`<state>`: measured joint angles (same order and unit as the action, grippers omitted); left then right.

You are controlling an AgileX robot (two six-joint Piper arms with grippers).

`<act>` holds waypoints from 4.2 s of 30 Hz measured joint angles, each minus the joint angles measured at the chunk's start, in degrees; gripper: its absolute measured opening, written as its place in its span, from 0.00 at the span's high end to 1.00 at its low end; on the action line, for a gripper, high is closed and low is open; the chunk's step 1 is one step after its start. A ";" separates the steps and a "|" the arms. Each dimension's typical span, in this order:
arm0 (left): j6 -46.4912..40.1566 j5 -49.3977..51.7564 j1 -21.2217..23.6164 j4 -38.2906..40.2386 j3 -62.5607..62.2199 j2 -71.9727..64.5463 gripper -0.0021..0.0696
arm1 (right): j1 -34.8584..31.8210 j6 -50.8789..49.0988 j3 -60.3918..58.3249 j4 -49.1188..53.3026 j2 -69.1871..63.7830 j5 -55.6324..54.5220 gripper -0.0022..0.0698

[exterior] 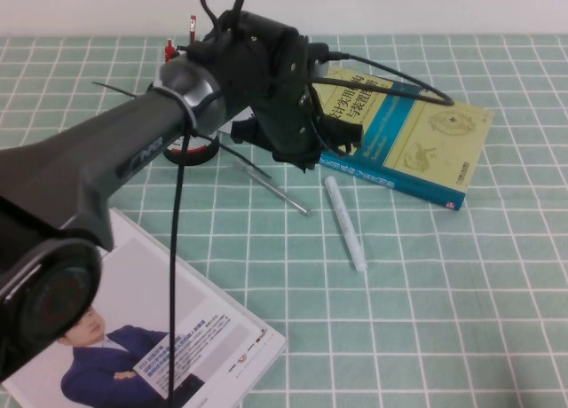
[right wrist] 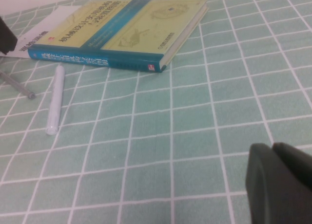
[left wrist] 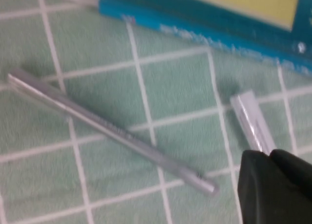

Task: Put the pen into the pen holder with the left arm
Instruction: Pick up the pen on the table

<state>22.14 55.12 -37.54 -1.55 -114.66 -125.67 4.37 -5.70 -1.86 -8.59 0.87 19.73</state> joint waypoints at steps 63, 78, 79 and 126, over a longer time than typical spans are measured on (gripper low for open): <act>43.61 7.99 2.33 -12.28 -3.63 -9.03 0.40 | 0.00 0.00 0.00 0.00 0.00 0.00 1.00; 36.43 11.60 2.43 -12.28 -4.52 -9.31 0.69 | 0.00 0.00 0.00 0.00 0.00 0.00 1.00; 35.42 11.60 2.43 -12.28 -4.91 -9.35 0.75 | 0.00 0.00 0.00 0.00 0.00 0.00 1.00; 18.43 14.22 2.43 -15.01 -6.79 -11.02 0.88 | 0.00 0.00 0.00 0.00 0.00 0.00 1.00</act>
<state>40.57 69.34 -35.12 -16.56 -121.45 -136.70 4.37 -5.70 -1.86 -8.59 0.87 19.73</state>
